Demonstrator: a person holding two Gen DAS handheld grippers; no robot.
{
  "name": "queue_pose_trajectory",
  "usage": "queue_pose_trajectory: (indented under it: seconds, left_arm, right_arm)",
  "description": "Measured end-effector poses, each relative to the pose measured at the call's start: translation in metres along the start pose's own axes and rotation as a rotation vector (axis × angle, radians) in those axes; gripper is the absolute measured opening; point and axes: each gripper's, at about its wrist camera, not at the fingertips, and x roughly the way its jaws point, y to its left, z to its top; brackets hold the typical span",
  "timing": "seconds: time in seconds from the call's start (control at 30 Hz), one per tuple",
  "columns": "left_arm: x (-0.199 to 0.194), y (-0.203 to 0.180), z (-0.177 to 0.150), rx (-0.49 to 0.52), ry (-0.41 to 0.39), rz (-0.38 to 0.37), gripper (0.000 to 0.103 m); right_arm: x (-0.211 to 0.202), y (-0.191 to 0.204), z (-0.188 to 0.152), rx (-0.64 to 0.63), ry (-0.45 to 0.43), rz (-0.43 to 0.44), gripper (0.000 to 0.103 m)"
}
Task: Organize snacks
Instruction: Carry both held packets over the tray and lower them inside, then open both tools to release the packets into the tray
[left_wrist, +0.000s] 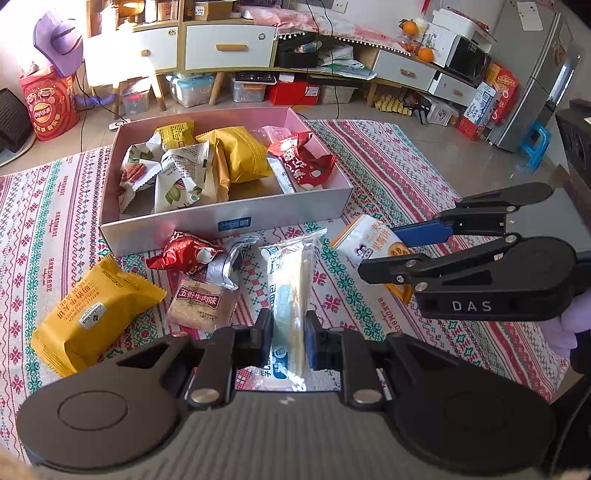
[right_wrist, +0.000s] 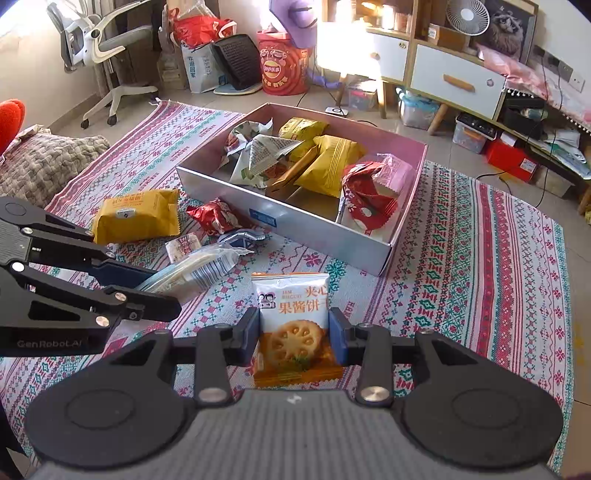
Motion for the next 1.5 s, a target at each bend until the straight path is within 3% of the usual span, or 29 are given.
queue_pose_trajectory:
  seconds: [0.47, 0.77, 0.9, 1.07, 1.43, 1.5]
  left_arm:
    - [-0.003, 0.020, 0.054, -0.032, -0.086, 0.106, 0.023]
    - [0.018, 0.038, 0.101, -0.063, -0.131, 0.148, 0.023]
    - [0.034, 0.042, 0.116, -0.065, -0.117, 0.187, 0.023]
    - [0.051, 0.047, 0.127, -0.071, -0.116, 0.224, 0.023]
    - [0.067, 0.053, 0.137, -0.082, -0.127, 0.242, 0.023]
    - [0.066, 0.052, 0.139, -0.063, -0.139, 0.236, 0.024]
  right_arm:
    - [0.012, -0.035, 0.044, 0.169, -0.091, -0.017, 0.036]
    - [0.030, -0.064, 0.080, 0.271, -0.145, -0.005, 0.036]
    - [0.044, -0.068, 0.093, 0.280, -0.140, -0.007, 0.036]
    - [0.059, -0.076, 0.101, 0.297, -0.128, -0.025, 0.037]
    - [0.079, -0.095, 0.107, 0.410, -0.112, 0.021, 0.037]
    - [0.079, -0.095, 0.107, 0.408, -0.115, 0.024, 0.041]
